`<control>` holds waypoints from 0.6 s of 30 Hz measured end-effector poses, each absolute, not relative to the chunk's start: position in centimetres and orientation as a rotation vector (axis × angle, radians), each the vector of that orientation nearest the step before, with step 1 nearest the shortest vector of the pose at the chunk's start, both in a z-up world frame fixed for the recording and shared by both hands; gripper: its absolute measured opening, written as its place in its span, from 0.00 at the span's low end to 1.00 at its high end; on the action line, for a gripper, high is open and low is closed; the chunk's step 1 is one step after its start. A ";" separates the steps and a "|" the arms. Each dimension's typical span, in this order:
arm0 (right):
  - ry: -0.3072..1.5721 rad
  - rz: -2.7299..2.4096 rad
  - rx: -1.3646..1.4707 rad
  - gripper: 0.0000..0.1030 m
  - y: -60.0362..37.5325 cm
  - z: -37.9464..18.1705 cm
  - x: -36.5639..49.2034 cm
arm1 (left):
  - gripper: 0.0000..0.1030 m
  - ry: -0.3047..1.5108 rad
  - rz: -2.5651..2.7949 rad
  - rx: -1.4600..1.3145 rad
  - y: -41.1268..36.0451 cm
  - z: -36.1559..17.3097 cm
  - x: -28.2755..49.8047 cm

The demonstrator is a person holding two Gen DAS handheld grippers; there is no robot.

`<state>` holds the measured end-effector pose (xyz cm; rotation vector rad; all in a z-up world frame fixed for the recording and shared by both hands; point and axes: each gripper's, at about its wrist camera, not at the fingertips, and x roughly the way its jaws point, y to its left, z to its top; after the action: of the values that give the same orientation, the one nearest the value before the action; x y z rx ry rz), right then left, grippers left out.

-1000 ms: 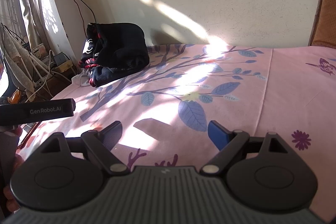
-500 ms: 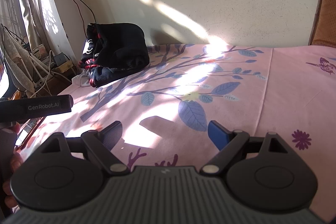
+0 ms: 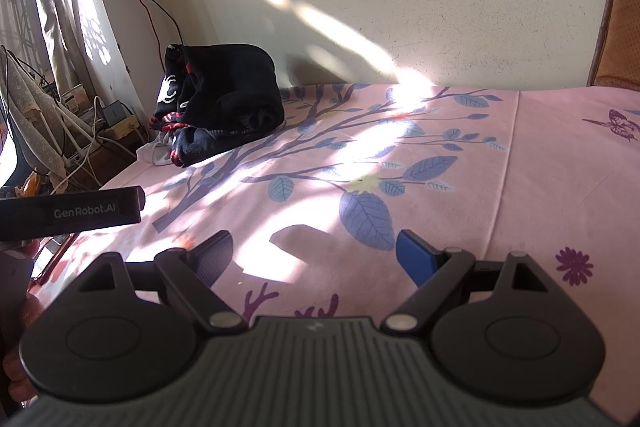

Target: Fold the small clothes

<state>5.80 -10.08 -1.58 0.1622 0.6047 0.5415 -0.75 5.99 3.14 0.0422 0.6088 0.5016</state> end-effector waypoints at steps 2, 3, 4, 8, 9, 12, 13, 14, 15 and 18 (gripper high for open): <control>0.605 0.542 0.162 0.88 -10.1 -1.6 5.8 | 1.00 0.611 0.491 0.043 5.8 3.1 -0.7; 0.605 0.542 0.163 0.88 -10.1 -1.6 5.8 | 1.00 0.613 0.487 0.042 5.8 3.1 -0.7; 0.605 0.542 0.162 0.88 -10.1 -1.6 5.8 | 1.00 0.616 0.481 0.040 5.8 3.1 -0.7; 0.604 0.540 0.165 0.88 -10.1 -1.6 5.8 | 1.00 0.629 0.468 0.025 5.8 3.1 -0.6; 0.604 0.539 0.166 0.88 -10.1 -1.5 5.8 | 1.00 0.631 0.468 0.025 5.8 3.1 -0.6; 0.604 0.538 0.167 0.88 -10.2 -1.5 5.8 | 1.00 0.635 0.468 0.028 5.7 3.0 -0.6; 0.604 0.538 0.167 0.88 -10.2 -1.5 5.8 | 1.00 0.636 0.467 0.028 5.7 3.0 -0.6; 0.604 0.538 0.167 0.88 -10.2 -1.5 5.9 | 1.00 0.638 0.467 0.029 5.7 3.0 -0.6; 0.604 0.538 0.167 0.88 -10.2 -1.5 5.9 | 1.00 0.639 0.466 0.030 5.7 2.9 -0.5; 0.604 0.537 0.168 0.88 -10.2 -1.6 5.9 | 1.00 0.642 0.465 0.032 5.6 2.9 -0.5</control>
<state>5.86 -10.16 -1.55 0.1676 0.6044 0.5374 -0.48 5.61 2.85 0.0317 0.6423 0.4652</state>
